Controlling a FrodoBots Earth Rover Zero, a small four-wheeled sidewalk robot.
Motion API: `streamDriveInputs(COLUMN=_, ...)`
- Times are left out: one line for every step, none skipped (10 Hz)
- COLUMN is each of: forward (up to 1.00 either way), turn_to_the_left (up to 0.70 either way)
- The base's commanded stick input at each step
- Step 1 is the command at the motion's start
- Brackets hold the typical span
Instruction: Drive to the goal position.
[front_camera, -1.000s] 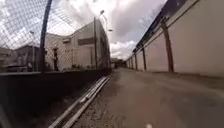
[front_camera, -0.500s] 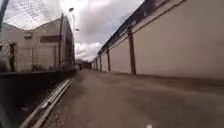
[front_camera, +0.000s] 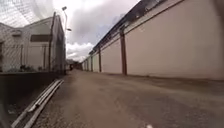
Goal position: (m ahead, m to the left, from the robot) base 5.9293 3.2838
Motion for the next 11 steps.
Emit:
streamDriveInputs(forward=0.60, turn_to_the_left=0.00)
streamDriveInputs(forward=0.60, turn_to_the_left=0.00)
streamDriveInputs(forward=0.60, turn_to_the_left=0.00)
streamDriveInputs(forward=0.60, turn_to_the_left=0.00)
streamDriveInputs(forward=0.60, turn_to_the_left=0.00)
streamDriveInputs(forward=0.60, turn_to_the_left=0.00)
streamDriveInputs(forward=0.60, turn_to_the_left=0.00)
streamDriveInputs(forward=0.60, turn_to_the_left=0.00)
streamDriveInputs(forward=0.60, turn_to_the_left=0.00)
streamDriveInputs(forward=0.60, turn_to_the_left=0.00)
streamDriveInputs(forward=0.60, turn_to_the_left=0.00)
